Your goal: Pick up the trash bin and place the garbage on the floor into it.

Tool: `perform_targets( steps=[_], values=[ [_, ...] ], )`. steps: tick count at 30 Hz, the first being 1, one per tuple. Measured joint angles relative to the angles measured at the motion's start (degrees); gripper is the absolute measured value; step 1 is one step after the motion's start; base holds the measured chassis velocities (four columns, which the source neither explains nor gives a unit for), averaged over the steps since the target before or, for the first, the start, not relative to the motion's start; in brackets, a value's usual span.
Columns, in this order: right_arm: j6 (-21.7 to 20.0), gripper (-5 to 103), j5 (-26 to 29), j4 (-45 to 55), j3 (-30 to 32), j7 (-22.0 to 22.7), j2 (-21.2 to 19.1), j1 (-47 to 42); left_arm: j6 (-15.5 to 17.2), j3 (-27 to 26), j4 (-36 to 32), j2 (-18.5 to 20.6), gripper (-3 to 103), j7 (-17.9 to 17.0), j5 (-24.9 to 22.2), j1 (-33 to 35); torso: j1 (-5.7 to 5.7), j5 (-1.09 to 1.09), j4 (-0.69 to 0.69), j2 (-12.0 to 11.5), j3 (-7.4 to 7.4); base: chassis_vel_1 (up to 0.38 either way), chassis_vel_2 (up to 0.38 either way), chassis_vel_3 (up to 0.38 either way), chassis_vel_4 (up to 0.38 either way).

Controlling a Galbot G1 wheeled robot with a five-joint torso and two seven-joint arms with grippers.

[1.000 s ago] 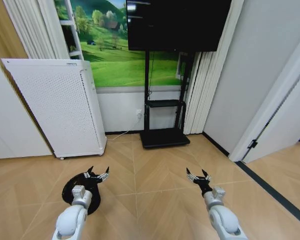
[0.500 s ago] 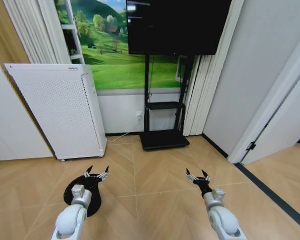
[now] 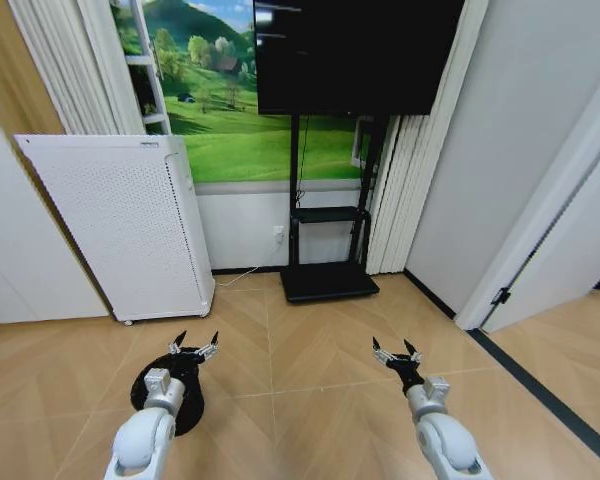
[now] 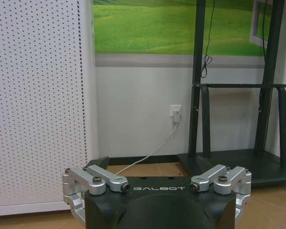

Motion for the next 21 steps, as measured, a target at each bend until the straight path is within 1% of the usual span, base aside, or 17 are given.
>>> perform_targets(
  steps=[4, 6, 7, 10, 13, 17, 21],
  values=[
    [0.00, 100, -0.09, 0.00, -0.01, 0.01, 0.08, 0.00, -0.12, -0.08, 0.17, 0.02, 100, 0.00, 0.00, -0.10, 0.17, 0.00, 0.01, 0.58, 0.41, 0.000, 0.000, 0.000, 0.000],
    [-0.01, 100, -0.16, 0.00, 0.00, 0.03, 0.12, -0.07, -0.53, -0.10, 0.39, -0.06, 100, 0.05, 0.32, -0.08, 0.45, 0.00, 0.01, 1.43, 0.99, 0.000, 0.000, 0.000, 0.000],
    [-0.01, 100, -0.16, 0.00, 0.00, 0.03, 0.12, -0.07, -0.53, -0.10, 0.39, -0.06, 100, 0.05, 0.32, -0.08, 0.45, 0.00, 0.01, 1.43, 0.99, 0.000, 0.000, 0.000, 0.000],
    [-0.01, 100, -0.21, 0.00, 0.07, 0.08, 0.11, -0.14, -1.04, -0.13, 0.82, -0.18, 100, 0.04, 1.84, -0.16, 0.62, 0.00, 0.03, 1.95, 1.36, 0.000, 0.000, 0.000, 0.000],
    [-0.01, 100, -0.23, 0.00, 0.12, 0.10, 0.05, -0.20, -1.03, -0.09, 0.94, -0.35, 100, 0.02, 1.85, -0.47, 0.72, 0.00, 0.02, 2.31, 1.61, 0.000, 0.000, 0.000, 0.000],
    [-0.01, 100, -0.26, 0.00, 0.13, 0.11, 0.01, -0.23, -1.00, 0.08, 1.00, -0.45, 100, 0.02, 1.86, -0.62, 0.88, 0.00, 0.03, 2.81, 1.94, 0.000, 0.000, 0.000, 0.000],
    [-0.03, 100, -0.28, -0.09, 0.12, 0.12, -0.08, -0.16, -0.97, 0.32, 1.17, -0.72, 100, 0.03, 2.06, -0.91, 1.24, 0.00, 0.03, 3.79, 2.57, 0.000, 0.000, 0.000, 0.000]
  ],
)
